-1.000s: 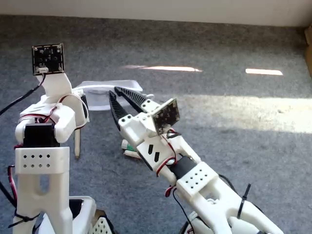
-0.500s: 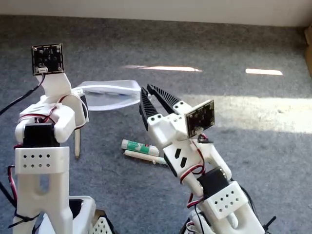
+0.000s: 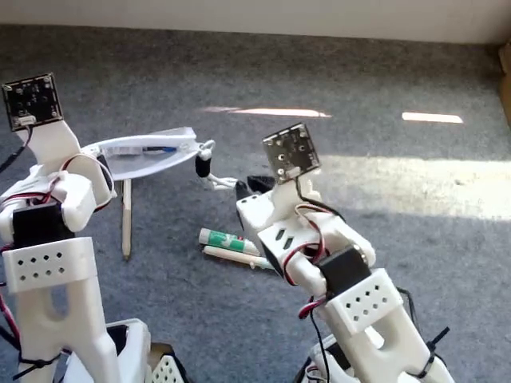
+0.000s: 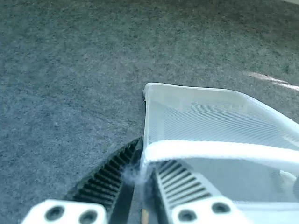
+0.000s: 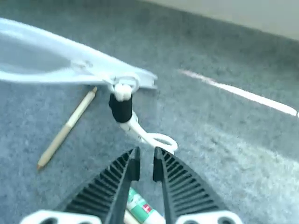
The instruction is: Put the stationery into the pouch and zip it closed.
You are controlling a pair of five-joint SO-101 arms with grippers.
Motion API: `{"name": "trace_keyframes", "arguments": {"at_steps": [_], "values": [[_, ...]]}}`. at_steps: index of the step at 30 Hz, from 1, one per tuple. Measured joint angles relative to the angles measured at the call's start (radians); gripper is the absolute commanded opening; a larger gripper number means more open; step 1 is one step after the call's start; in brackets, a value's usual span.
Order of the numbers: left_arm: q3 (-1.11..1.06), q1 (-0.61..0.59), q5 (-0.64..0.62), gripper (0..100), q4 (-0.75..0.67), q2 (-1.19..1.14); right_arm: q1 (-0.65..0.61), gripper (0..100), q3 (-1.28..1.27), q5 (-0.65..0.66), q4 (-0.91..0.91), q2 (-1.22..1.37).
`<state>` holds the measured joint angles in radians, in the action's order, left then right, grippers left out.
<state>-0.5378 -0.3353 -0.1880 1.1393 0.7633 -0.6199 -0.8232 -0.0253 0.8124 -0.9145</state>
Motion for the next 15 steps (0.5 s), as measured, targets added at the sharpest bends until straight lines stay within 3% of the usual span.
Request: {"name": "trace_keyframes", "arguments": {"at_steps": [9,15], "values": [[0.000,-0.035,0.000,1,0.000,0.000,-0.106,6.0,0.026,0.037,0.058,0.193],[0.000,-0.038,0.000,1,0.000,0.000,-0.183,15.4,0.026,0.043,0.058,0.322]]}}
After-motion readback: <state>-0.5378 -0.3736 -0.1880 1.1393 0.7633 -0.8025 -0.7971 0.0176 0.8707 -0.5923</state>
